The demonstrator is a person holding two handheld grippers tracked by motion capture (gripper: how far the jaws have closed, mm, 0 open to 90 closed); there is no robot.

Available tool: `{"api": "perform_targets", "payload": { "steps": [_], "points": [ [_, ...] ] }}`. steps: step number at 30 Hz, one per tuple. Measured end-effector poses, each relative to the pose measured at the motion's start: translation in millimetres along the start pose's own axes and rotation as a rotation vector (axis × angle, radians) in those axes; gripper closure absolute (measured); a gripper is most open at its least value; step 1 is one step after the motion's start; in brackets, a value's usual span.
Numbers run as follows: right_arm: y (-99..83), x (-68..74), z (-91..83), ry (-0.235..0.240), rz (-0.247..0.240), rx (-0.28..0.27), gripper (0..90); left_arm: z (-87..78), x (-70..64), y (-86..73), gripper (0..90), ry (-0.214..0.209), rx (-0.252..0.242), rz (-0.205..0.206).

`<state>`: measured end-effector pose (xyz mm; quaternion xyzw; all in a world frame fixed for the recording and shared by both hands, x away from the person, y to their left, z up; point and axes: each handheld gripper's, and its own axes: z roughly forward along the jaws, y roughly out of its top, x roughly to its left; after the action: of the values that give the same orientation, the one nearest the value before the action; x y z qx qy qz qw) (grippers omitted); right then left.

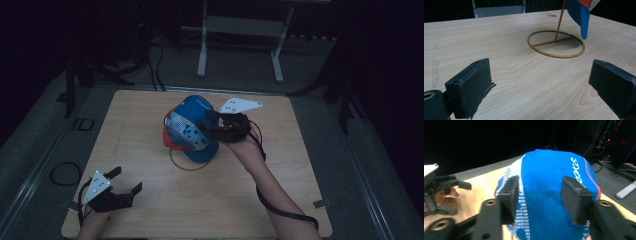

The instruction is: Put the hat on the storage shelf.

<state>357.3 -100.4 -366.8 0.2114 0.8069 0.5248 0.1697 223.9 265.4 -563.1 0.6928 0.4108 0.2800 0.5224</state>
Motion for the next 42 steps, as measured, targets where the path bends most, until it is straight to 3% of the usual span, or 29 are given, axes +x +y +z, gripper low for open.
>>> {"api": "perform_targets", "payload": {
  "steps": [7,12,15,21,27,35,42],
  "points": [
    [-10.4,0.6,-10.2,0.025,0.003,-0.009,26.4,0.1,-0.2,-0.2,4.8,0.0,-0.003,-0.003],
    [-23.6,3.1,-20.2,0.087,0.027,-0.034,16.9,0.5,-0.5,-0.3,4.8,0.002,0.003,0.003],
    [-33.8,3.5,-26.5,0.104,0.042,-0.043,15.7,0.4,-0.7,-0.3,4.8,0.001,0.001,0.002],
    [-53.7,7.7,-32.8,0.116,0.024,-0.046,14.2,0.7,-0.8,-0.5,4.8,0.001,0.003,0.004],
    [-75.7,12.0,-32.4,0.116,-0.002,0.002,14.2,0.6,-0.7,-0.6,4.8,-0.004,0.002,0.007],
    [-109.2,8.7,-29.4,0.101,0.018,0.029,15.2,0.8,-0.4,-0.7,4.8,-0.011,0.003,0.009],
    [-140.4,4.4,-28.9,0.116,0.03,0.048,15.0,1.2,-1.0,-0.9,4.8,-0.011,0.005,0.011]
  ]
}}
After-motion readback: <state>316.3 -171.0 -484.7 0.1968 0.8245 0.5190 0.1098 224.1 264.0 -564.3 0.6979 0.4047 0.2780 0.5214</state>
